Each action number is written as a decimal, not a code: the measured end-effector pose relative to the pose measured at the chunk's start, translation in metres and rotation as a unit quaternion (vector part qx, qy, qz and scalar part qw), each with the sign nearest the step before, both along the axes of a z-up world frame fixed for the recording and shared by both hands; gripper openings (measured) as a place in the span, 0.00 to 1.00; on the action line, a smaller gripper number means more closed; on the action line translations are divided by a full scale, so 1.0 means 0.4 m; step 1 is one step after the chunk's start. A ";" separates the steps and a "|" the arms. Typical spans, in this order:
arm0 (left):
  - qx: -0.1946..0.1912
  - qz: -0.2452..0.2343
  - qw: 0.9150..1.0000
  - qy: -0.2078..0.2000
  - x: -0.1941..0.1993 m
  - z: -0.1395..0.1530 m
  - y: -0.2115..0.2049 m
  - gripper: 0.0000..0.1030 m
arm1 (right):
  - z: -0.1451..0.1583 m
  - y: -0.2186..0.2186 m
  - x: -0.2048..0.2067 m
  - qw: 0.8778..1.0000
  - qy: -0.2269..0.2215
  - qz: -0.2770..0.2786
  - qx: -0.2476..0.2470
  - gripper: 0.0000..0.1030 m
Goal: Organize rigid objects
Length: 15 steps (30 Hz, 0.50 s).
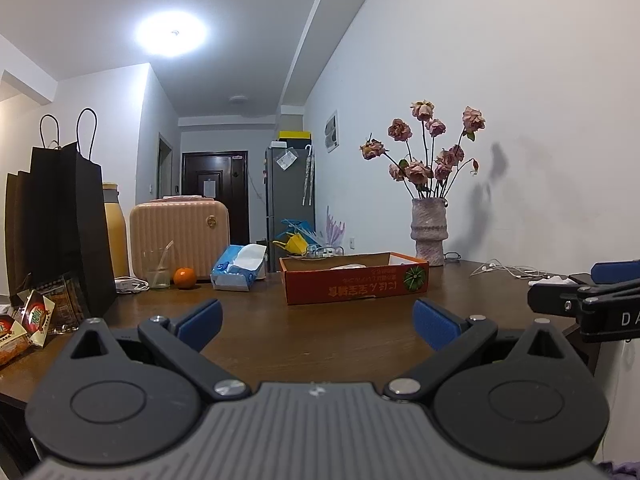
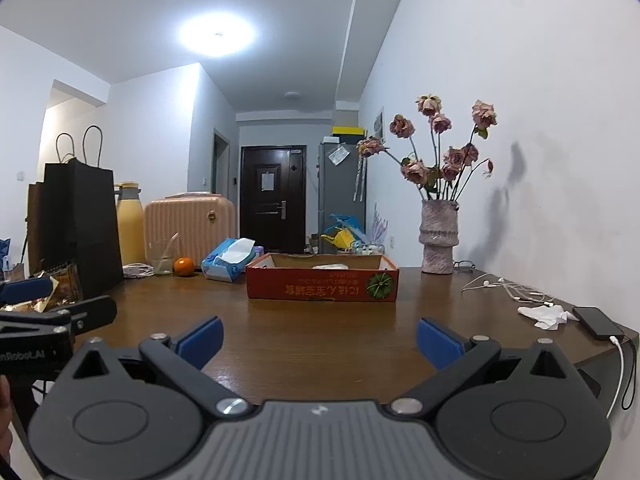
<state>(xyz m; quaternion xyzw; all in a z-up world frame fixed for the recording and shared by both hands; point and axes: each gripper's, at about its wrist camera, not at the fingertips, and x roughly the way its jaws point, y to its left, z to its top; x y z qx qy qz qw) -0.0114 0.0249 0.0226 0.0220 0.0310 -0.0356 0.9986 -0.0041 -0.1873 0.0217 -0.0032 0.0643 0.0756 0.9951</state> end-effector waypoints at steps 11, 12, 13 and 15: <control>-0.002 0.000 1.000 0.004 0.001 -0.002 0.001 1.00 | -0.002 -0.006 0.000 1.000 0.000 -0.007 0.002 1.00; -0.002 0.000 1.000 0.005 0.001 -0.002 0.002 1.00 | -0.002 -0.006 0.001 1.000 0.001 -0.007 0.002 1.00; -0.002 0.000 1.000 0.005 0.002 -0.001 0.002 1.00 | -0.002 -0.005 -0.001 1.000 0.001 -0.007 0.002 1.00; -0.002 0.000 1.000 0.005 0.004 0.000 0.002 1.00 | -0.001 -0.005 -0.001 1.000 0.000 -0.007 0.002 1.00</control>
